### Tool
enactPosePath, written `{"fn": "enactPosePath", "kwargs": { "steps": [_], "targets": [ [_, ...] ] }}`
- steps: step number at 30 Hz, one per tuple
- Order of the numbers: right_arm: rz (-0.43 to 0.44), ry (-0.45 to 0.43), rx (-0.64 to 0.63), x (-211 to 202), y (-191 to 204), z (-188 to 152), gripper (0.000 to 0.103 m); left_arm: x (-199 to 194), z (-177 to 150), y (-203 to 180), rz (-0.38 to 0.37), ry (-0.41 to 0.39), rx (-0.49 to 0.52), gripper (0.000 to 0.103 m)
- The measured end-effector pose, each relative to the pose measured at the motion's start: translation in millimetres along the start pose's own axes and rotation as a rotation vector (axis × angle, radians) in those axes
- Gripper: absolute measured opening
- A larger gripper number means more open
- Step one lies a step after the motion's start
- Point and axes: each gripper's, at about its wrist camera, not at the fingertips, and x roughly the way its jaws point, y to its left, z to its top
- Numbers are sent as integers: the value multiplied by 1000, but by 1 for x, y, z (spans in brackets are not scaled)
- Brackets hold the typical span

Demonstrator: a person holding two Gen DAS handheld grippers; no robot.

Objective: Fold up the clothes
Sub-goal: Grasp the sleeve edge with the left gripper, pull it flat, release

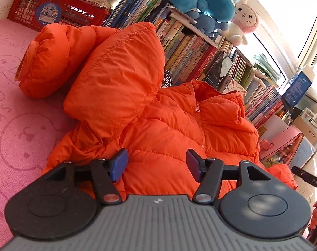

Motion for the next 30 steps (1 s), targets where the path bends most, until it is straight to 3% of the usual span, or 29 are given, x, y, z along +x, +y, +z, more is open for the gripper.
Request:
{"fn": "enactPosePath", "kwargs": {
  "steps": [4,6,9,11,14,15,16,19,20,21,24,28,29,30],
  "targets": [
    [251,-47,-104,-19,67,-10,76,9,-1,-30,167,47,163,62],
    [362,-37,-133,-15,96,-21,76,19,-7,-57,312,49,340,68],
    [398,46,-138,4,125,-30,76,26,-15,-77,420,11,503,72],
    [352,105,-148,17,127,-35,77,21,-12,-71,401,2,470,72],
    [296,170,-70,33,107,-43,86,-15,11,-39,265,-71,238,72],
    [288,189,-37,37,100,-45,87,-27,20,-26,259,-116,167,73],
    [287,208,-9,41,95,-46,90,-37,29,-13,278,-164,110,74],
    [287,247,9,49,93,-49,94,-51,50,13,566,-300,91,79],
    [277,249,-8,49,97,-50,95,-52,54,21,612,-311,94,79],
    [267,248,-26,48,100,-51,95,-52,56,28,614,-308,98,82],
    [244,246,-62,47,107,-52,97,-43,59,38,505,-262,111,92],
    [246,254,-52,49,104,-52,99,-28,62,52,362,-200,120,91],
    [245,255,-52,50,104,-52,99,-20,63,55,328,-180,96,76],
    [243,255,-53,50,104,-51,99,-13,65,59,303,-154,68,41]
  ]
}}
